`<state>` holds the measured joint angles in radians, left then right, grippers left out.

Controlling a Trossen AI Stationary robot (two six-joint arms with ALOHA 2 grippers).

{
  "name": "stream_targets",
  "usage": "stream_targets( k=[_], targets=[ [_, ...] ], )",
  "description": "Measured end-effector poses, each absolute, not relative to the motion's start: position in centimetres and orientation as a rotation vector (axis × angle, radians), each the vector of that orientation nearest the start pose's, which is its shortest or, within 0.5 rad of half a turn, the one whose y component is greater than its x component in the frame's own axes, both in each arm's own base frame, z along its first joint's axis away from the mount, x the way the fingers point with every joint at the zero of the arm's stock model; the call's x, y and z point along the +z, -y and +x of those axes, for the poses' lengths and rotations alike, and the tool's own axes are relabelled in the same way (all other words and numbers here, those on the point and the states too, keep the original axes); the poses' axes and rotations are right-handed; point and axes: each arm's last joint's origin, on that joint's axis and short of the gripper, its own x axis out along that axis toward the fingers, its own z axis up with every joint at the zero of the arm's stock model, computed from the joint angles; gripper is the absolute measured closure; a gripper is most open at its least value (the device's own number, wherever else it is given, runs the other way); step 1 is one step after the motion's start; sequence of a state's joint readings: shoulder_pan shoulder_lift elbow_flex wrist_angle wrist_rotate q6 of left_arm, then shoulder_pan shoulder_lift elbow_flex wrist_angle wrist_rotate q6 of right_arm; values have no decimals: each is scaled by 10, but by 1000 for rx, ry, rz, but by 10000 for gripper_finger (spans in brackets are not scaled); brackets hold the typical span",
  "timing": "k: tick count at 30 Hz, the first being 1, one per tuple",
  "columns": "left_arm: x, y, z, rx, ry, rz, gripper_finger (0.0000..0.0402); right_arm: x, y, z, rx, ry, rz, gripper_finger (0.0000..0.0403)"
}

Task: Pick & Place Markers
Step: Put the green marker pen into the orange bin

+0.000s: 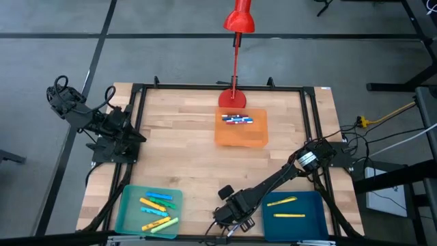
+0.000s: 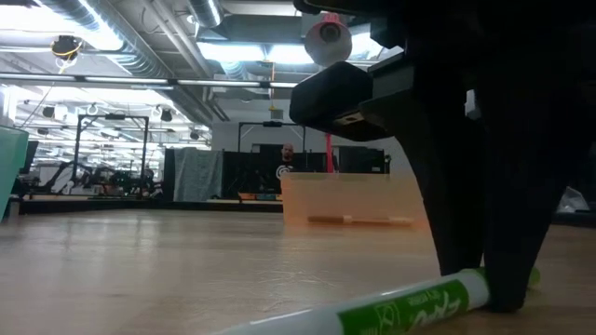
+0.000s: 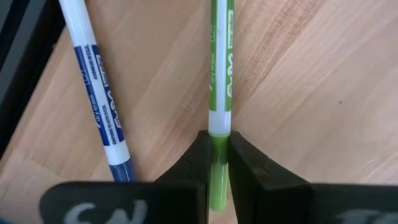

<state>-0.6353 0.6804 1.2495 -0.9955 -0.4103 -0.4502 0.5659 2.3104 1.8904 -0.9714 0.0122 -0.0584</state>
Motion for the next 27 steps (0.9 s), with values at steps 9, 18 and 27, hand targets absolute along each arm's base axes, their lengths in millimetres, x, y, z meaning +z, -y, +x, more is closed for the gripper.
stream_targets(
  k=[9, 18, 27],
  targets=[
    [413, 35, 67, -129, -409, -229, 400, 164, -250, 395, 457, -1327, -393, 369],
    [413, 35, 67, -129, -409, -229, 400, 178, -250, 404, 390, -1283, -310, 369],
    [413, 35, 67, -128, -408, -229, 399, 196, -231, 407, 272, -1343, -358, 369]
  ],
)
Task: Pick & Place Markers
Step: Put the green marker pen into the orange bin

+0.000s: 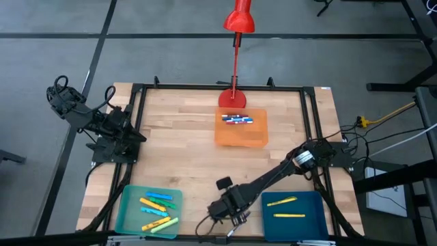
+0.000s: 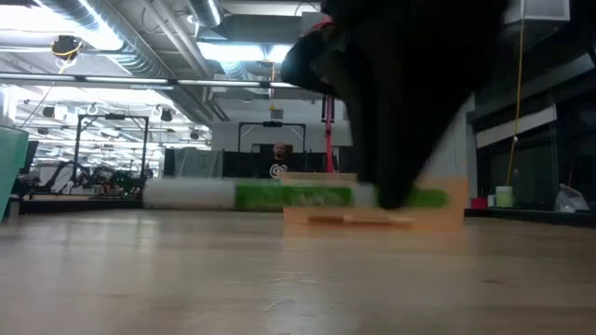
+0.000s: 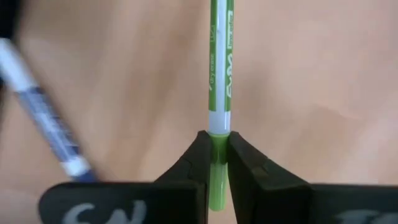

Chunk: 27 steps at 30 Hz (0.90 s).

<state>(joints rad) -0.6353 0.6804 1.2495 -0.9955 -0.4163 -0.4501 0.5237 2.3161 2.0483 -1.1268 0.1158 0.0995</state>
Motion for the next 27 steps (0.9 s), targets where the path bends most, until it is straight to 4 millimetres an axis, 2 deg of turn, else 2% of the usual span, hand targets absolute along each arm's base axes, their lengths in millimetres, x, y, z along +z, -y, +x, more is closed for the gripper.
stream_targets(
  k=[9, 17, 27],
  targets=[
    [413, 35, 67, -129, -408, -229, 400, 218, -186, 422, 173, -1393, -438, 369],
    [413, 35, 67, -130, -408, -228, 400, 244, -128, 437, 85, -1423, -497, 369],
    [413, 35, 67, -131, -409, -229, 400, 279, -56, 449, 30, -1401, -487, 369]
  ],
)
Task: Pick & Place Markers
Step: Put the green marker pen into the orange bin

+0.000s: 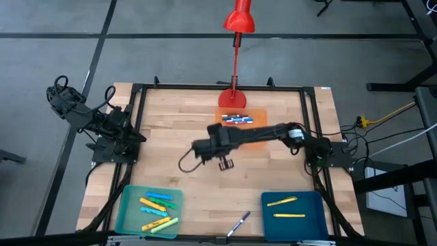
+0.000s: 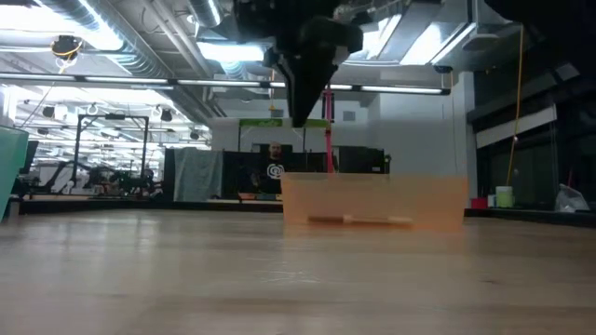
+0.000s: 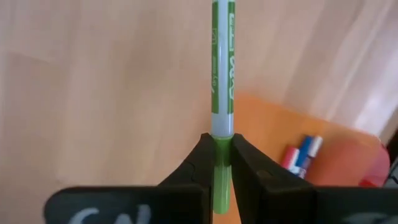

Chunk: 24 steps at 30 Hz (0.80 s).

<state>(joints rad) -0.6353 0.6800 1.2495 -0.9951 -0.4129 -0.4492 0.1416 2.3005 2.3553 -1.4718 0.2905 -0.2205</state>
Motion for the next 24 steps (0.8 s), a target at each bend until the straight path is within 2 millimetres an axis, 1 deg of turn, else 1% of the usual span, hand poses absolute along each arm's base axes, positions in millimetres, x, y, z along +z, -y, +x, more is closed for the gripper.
stream_targets(
  k=[8, 13, 18, 24],
  targets=[
    [414, 35, 67, -131, -405, -231, 400, 295, 7, 439, -35, -1441, -420, 369],
    [414, 35, 67, -129, -405, -231, 400, 302, 38, 434, -53, -1439, -334, 369],
    [414, 35, 67, -128, -404, -231, 400, 304, 57, 431, -54, -1432, -272, 369],
    [414, 35, 67, -128, -404, -230, 400, 304, 70, 429, -76, -1433, -249, 369]
  ],
)
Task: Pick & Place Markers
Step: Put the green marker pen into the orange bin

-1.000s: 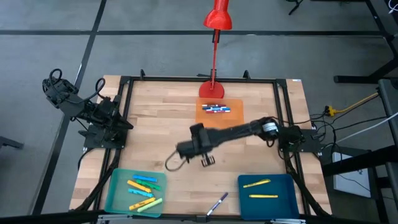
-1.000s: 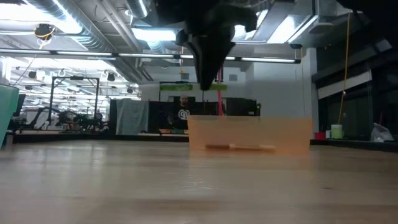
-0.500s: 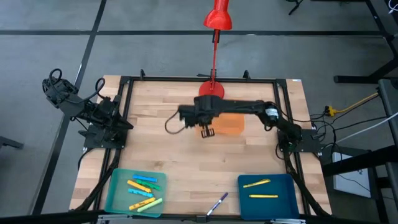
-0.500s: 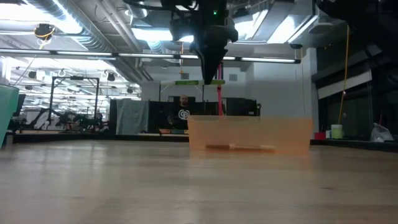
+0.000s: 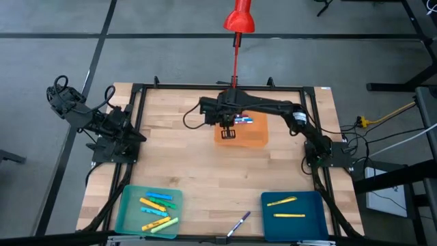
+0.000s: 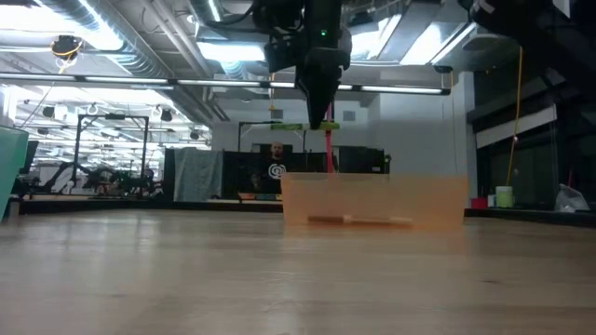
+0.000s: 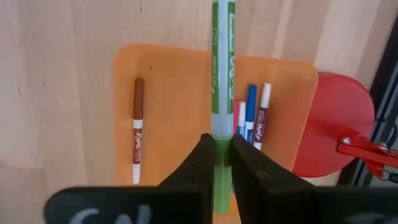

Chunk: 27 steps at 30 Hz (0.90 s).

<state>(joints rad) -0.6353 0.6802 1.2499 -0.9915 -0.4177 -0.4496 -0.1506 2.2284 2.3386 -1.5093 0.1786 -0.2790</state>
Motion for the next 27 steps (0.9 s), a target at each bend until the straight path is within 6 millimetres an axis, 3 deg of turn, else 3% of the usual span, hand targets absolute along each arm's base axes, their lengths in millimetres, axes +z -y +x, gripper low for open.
stream_targets(
  k=[16, 27],
  targets=[
    [414, 35, 67, -117, -401, -229, 400, 308, 77, 444, -62, -1246, -172, 369],
    [414, 34, 67, -104, -397, -235, 400, 307, 77, 441, -44, -1278, -149, 369]
  ],
)
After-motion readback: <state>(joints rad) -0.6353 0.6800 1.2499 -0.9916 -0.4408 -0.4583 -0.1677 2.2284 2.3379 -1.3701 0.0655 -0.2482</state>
